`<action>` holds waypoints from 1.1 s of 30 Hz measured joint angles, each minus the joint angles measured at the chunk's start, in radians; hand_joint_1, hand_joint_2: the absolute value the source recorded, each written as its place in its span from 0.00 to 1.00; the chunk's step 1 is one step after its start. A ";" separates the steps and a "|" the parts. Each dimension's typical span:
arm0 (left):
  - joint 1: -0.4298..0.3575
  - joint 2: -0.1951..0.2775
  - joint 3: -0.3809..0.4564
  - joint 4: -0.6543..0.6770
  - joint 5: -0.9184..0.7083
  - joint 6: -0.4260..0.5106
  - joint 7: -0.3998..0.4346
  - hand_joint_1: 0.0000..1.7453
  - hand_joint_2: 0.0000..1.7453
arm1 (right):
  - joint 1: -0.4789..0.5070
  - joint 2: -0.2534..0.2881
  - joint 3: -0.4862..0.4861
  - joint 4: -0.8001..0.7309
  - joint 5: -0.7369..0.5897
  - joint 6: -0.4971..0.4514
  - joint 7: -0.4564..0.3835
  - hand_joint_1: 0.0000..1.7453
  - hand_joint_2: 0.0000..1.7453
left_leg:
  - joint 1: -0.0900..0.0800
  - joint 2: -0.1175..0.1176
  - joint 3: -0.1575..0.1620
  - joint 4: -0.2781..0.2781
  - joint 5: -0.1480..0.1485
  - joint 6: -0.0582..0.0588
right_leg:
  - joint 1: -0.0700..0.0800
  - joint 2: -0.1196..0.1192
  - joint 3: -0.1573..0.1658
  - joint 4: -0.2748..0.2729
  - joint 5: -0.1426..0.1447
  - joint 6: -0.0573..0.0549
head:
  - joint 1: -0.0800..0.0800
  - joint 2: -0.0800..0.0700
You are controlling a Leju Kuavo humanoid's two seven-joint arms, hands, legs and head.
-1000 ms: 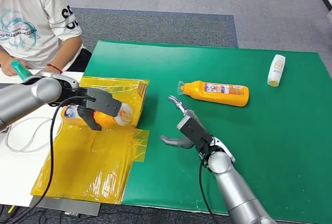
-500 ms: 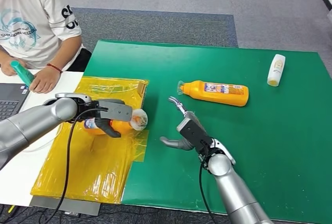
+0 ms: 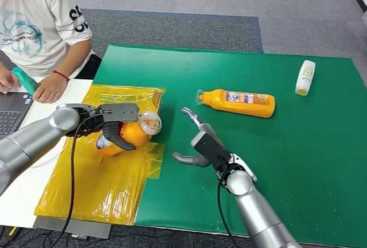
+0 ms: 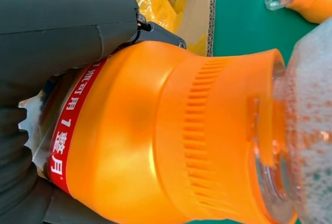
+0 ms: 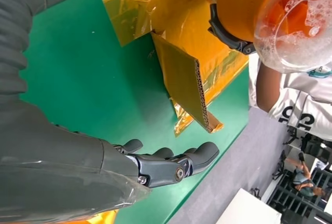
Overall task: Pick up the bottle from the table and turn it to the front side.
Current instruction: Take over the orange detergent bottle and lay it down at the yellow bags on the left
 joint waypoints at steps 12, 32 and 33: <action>0.013 -0.012 0.013 0.026 -0.025 -0.008 0.007 0.00 1.00 | -0.003 -0.006 0.029 0.001 -0.020 -0.014 0.002 0.00 1.00 | 0.000 0.000 0.000 0.000 0.000 0.000 | 0.000 0.000 0.000 0.000 0.000 0.000 | 0.000 0.000; 0.062 -0.014 0.033 0.000 -0.086 0.078 -0.042 0.00 1.00 | -0.003 -0.026 0.053 0.007 -0.037 -0.052 0.013 0.00 1.00 | 0.000 0.000 0.000 0.000 0.001 0.000 | 0.000 0.000 0.000 0.000 0.001 -0.001 | 0.000 0.000; 0.076 -0.014 0.044 -0.012 -0.107 0.115 -0.061 0.00 1.00 | -0.001 -0.029 0.053 0.006 -0.038 -0.056 0.013 0.00 1.00 | 0.000 0.000 0.000 0.000 0.001 0.000 | 0.000 0.000 0.000 0.000 0.001 -0.001 | 0.000 0.000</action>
